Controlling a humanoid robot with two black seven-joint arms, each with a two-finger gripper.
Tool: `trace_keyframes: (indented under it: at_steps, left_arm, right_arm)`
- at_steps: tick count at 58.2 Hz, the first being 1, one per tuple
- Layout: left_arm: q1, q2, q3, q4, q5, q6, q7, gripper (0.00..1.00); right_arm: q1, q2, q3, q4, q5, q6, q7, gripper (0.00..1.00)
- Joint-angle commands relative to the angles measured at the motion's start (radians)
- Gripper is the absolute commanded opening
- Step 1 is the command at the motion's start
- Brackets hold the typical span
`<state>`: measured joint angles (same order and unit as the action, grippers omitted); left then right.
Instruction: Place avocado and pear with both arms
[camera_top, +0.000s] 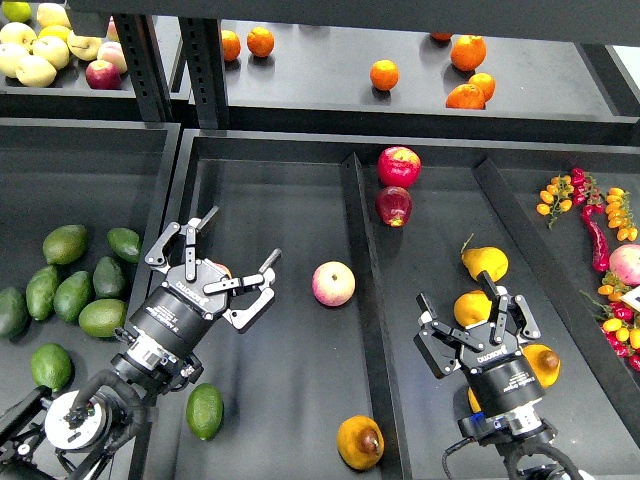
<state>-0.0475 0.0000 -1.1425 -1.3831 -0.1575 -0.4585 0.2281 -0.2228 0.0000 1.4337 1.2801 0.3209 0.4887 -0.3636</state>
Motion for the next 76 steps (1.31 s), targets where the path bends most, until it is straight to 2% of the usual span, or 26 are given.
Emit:
trace_keyframes:
  at_steps: [1, 24, 30, 37, 38, 39, 47, 55, 63, 76]
  left_arm:
    - [0.000, 0.000, -0.011, 0.001, 0.000, 0.000, 0.007, 1.00]
    - [-0.002, 0.000, -0.023, 0.015, 0.015, 0.007, 0.014, 1.00]
    - [-0.008, 0.000, -0.013, 0.016, 0.055, 0.004, 0.028, 1.00]
    - [-0.026, 0.000, 0.000, 0.015, 0.162, 0.004, 0.080, 1.00]
    - [-0.032, 0.000, 0.000, 0.015, 0.182, 0.003, 0.092, 1.00]
    - [-0.057, 0.000, 0.006, 0.015, 0.243, 0.003, 0.138, 1.00]
    - [-0.127, 0.001, 0.026, 0.010, 0.279, 0.006, 0.221, 1.00]
    - [-0.221, 0.139, 0.087, 0.007, 0.277, 0.012, 0.261, 1.00]
    - [-0.316, 0.274, 0.191, 0.004, 0.277, 0.015, 0.261, 1.00]
    - [-0.530, 0.431, 0.391, 0.012, 0.282, 0.020, 0.261, 1.00]
  right_arm:
    - [-0.004, 0.000, -0.001, 0.001, 0.001, 0.000, 0.000, 0.99]
    - [-0.007, 0.000, -0.001, 0.002, 0.001, 0.000, -0.002, 0.99]
    - [-0.007, 0.000, -0.003, 0.002, 0.001, 0.000, -0.002, 0.99]
    - [-0.003, 0.000, -0.007, 0.002, -0.002, 0.000, -0.002, 0.99]
    - [-0.001, 0.000, -0.009, 0.002, -0.002, 0.000, -0.002, 0.99]
    - [0.003, 0.000, -0.015, 0.002, -0.003, 0.000, -0.002, 0.99]
    - [0.016, 0.000, -0.012, 0.002, -0.005, -0.002, -0.002, 0.99]
    - [0.039, 0.000, 0.002, -0.001, -0.005, -0.012, 0.000, 0.99]
    - [0.069, 0.000, 0.028, -0.002, -0.006, -0.038, 0.000, 0.99]
    - [0.146, 0.000, 0.100, -0.014, -0.008, -0.168, 0.009, 0.99]
